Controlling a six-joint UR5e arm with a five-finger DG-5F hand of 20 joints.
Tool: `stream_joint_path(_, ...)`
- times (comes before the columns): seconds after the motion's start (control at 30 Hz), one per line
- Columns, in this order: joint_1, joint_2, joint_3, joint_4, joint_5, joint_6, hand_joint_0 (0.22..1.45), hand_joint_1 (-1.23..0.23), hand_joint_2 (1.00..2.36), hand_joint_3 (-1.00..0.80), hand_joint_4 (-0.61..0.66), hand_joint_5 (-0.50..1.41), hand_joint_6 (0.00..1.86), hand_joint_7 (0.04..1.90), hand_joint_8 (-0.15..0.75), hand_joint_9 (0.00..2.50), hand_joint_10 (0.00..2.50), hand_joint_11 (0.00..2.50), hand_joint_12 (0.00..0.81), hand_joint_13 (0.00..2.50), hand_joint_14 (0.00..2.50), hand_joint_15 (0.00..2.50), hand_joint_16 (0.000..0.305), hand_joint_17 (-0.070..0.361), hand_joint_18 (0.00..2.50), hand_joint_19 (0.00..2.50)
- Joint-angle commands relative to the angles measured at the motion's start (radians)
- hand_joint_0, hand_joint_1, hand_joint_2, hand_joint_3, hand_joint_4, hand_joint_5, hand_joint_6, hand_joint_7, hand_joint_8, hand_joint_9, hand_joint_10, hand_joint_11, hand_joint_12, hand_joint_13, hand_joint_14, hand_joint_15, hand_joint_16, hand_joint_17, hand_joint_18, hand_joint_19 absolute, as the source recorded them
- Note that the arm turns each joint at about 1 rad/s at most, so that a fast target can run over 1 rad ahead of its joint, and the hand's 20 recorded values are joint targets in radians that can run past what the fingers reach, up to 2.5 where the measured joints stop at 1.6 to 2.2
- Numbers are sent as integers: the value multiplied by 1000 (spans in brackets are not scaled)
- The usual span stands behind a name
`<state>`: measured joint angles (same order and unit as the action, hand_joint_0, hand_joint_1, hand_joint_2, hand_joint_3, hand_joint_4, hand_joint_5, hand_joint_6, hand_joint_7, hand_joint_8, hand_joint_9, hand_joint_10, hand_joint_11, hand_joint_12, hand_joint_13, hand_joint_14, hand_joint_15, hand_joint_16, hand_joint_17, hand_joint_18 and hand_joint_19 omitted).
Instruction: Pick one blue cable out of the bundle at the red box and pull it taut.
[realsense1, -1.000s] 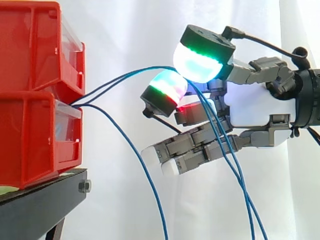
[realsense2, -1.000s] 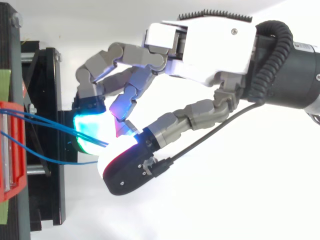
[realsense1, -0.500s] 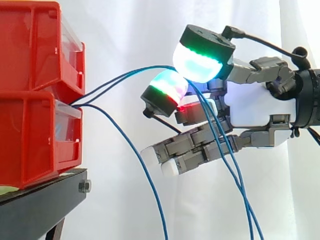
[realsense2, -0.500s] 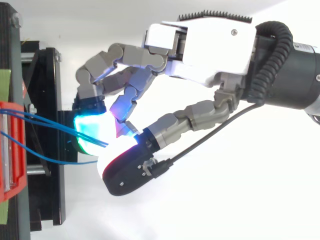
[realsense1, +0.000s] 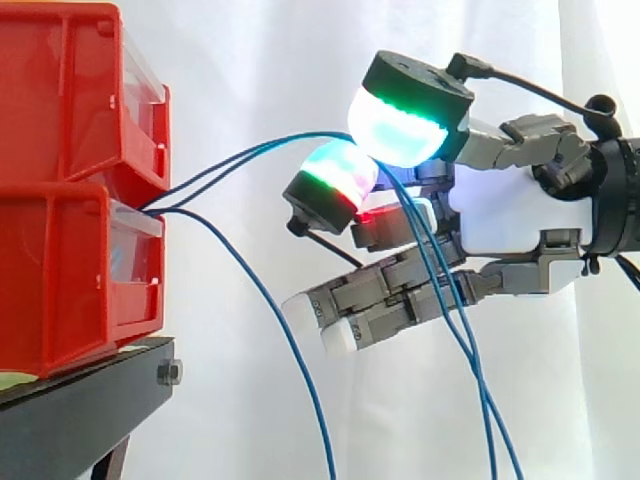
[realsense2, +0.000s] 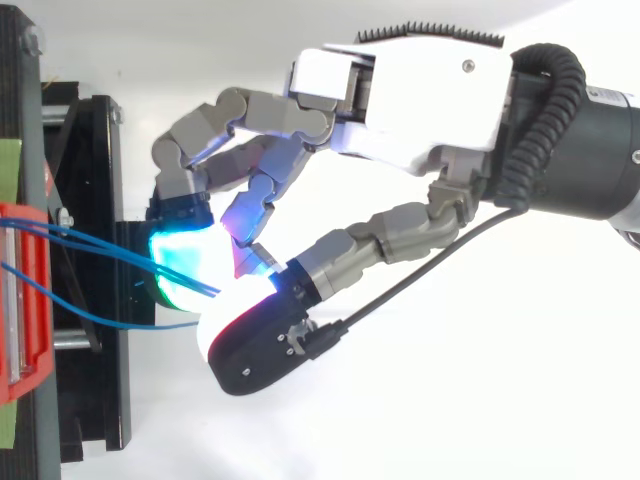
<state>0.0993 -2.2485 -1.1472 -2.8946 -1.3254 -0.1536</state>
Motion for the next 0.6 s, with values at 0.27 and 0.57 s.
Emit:
stream_joint_path(0.27,-1,0,1,0,0,0,703,-881,1000,-500,-70,-134,916,1231,210,1111,7,1424,332,560,12,309,48,109,474,279)
stream_joint_path(0.57,0,1,0,0,0,0,667,-1001,1000,-500,-2,-145,911,1122,209,1068,8,1426,334,557,12,305,49,109,491,249)
